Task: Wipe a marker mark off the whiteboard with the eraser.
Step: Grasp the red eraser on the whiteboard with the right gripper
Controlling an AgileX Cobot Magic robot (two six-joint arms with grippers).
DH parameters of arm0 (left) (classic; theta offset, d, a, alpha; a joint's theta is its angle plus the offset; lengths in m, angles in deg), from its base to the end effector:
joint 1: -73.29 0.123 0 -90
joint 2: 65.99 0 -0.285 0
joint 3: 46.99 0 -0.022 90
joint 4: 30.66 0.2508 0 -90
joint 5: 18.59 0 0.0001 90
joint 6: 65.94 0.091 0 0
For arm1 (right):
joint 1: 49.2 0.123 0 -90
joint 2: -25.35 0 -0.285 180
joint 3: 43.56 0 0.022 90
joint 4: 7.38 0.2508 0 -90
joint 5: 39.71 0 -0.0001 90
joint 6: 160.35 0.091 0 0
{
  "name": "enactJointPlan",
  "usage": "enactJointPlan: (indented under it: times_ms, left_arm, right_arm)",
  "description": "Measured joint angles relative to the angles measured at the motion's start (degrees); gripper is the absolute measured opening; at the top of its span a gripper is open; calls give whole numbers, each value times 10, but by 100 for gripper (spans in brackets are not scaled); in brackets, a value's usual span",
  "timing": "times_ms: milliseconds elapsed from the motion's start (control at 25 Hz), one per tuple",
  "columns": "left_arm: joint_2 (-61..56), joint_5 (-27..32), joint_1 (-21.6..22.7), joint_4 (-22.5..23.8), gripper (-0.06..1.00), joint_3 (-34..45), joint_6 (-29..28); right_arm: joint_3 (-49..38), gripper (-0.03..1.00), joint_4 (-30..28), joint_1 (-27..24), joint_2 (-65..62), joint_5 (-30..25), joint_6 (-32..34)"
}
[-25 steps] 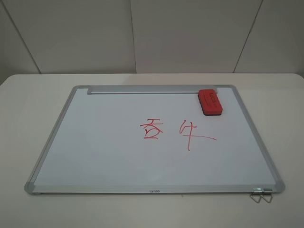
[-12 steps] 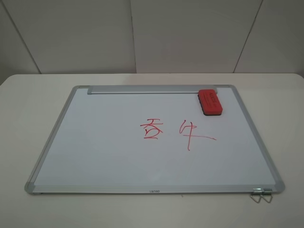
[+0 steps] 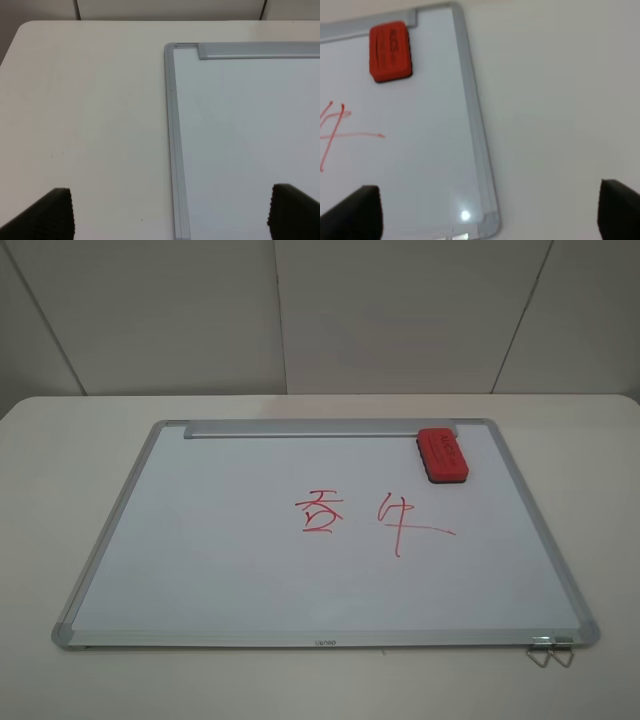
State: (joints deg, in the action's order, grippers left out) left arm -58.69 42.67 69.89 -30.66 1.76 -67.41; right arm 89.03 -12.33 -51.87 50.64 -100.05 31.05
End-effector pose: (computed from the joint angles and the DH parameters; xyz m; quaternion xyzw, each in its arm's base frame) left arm -0.0061 0.0004 0.2757 0.0144 0.8539 -0.0221 0.5197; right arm 0.0412 -0.0088 0.2784 0.1076 0.9100 -0.0125 0.4002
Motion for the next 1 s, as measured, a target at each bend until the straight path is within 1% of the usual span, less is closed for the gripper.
enactJointPlan:
  times_ms: [80, 240, 320, 440, 600, 680, 840, 1000]
  left_arm:
    - [0, 0, 0, 0, 77, 0, 0]
    - [0, 0, 0, 0, 77, 0, 0]
    - [0, 0, 0, 0, 77, 0, 0]
    - [0, 0, 0, 0, 77, 0, 0]
    - [0, 0, 0, 0, 77, 0, 0]
    - [0, 0, 0, 0, 77, 0, 0]
    - [0, 0, 0, 0, 77, 0, 0]
    - [0, 0, 0, 0, 77, 0, 0]
  right_arm:
    - [11, 77, 7, 0, 75, 18, 0]
    - [46, 77, 33, 3, 227, 88, 1]
    - [71, 77, 33, 24, 311, 102, 1]
    - [132, 77, 22, 66, 450, 112, 1]
    - [237, 77, 16, 109, 618, 133, 1]
    - [298, 77, 16, 129, 697, 131, 1]
    - [409, 77, 16, 157, 829, 102, 1]
    - [497, 77, 16, 162, 914, 66, 0]
